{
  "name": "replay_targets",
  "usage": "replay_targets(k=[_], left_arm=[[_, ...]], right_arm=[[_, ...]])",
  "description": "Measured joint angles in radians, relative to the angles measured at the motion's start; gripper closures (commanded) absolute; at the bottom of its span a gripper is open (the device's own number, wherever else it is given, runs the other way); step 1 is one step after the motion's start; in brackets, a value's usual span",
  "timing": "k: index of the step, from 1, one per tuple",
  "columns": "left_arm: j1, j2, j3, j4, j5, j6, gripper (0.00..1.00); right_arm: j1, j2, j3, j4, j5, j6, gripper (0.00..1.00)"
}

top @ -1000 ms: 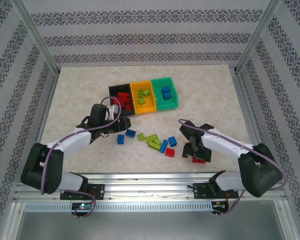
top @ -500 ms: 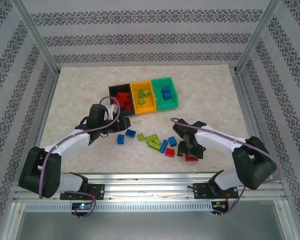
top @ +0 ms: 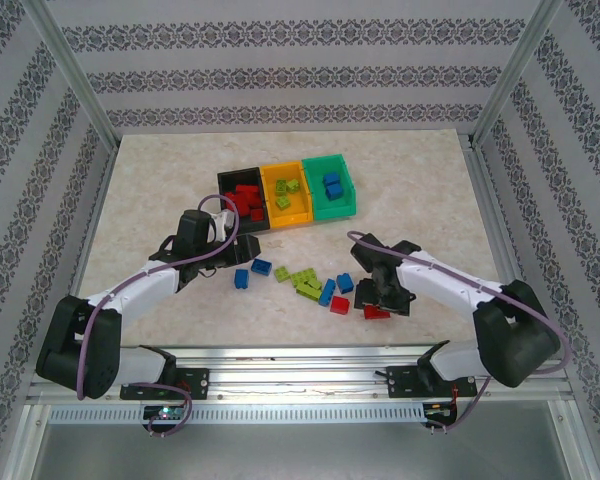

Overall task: Sort the legos into containers by color
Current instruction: Pick up the lego from the bottom-right of the table.

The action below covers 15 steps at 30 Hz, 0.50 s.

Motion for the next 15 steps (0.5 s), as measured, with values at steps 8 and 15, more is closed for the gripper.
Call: replay_targets(k=[8,15], left_arm=[[0.0,-0.004,0.0,0.0,0.003,0.0,0.34],[0.0,-0.045,-0.011,-0.003,-0.003,0.0,0.34]], right_arm=[[0.045,0.174,0.052,0.008,-0.003,-0.01,0.36],[0.056,0.18,0.076,-0.019,0.008,-0.035,0.45]])
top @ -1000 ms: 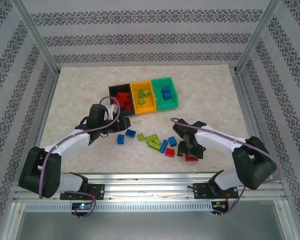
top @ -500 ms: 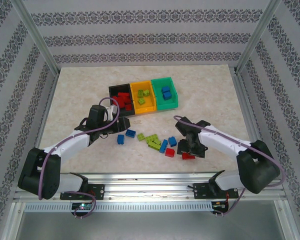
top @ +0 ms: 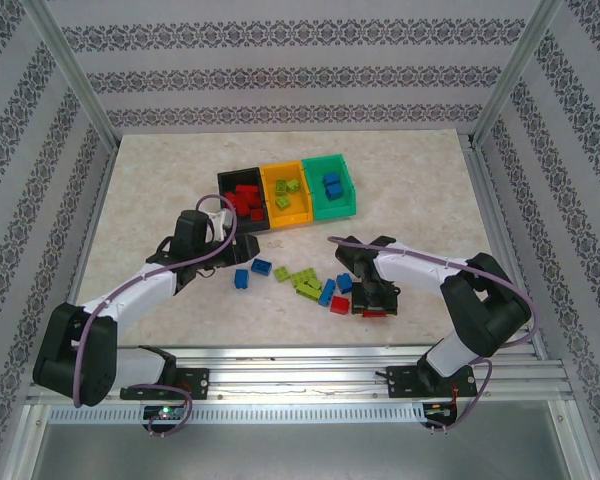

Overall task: Sort the legos into containers by color
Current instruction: Pick up the lego from the bottom-right of the table, then place the lego in the container.

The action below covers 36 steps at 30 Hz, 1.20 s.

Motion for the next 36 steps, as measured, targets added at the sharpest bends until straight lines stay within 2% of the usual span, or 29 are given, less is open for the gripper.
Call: replay_targets(k=[5,11,15,22,24,27,29,32,36], left_arm=[[0.0,-0.003,-0.005,-0.013,-0.014,0.0,0.34],[0.023,-0.013,-0.043,-0.014,-0.021,-0.016,0.33],[0.049,-0.051,-0.079,-0.023,-0.028,-0.039,0.33],[0.085,-0.143,-0.124,-0.034,-0.037,-0.078,0.33],[0.086,-0.165,-0.129,-0.05,-0.039,-0.082,0.33],[0.088,-0.203,-0.131,-0.087,-0.043,-0.083,0.33],[0.092,-0.229,-0.131,-0.112,-0.048,-0.082,0.33],[0.093,-0.259,-0.131,-0.148,-0.055,-0.079,0.33],[0.096,-0.263,-0.133,-0.159,-0.066,-0.079,0.33]], right_arm=[[0.0,-0.016,0.111,-0.019,0.002,-0.039,0.45],[0.0,0.051,0.443,0.003,-0.018,-0.123,0.44],[0.019,0.219,0.692,0.077,-0.048,-0.169,0.44],[0.061,0.63,1.242,0.13,-0.114,-0.229,0.43],[0.066,0.755,1.424,0.127,-0.125,-0.241,0.39],[0.066,0.933,1.708,0.093,-0.139,-0.257,0.29],[0.065,1.013,1.84,0.064,-0.144,-0.261,0.25],[0.065,1.011,1.825,0.034,-0.145,-0.277,0.24],[0.066,0.82,1.45,0.089,-0.144,-0.288,0.23]])
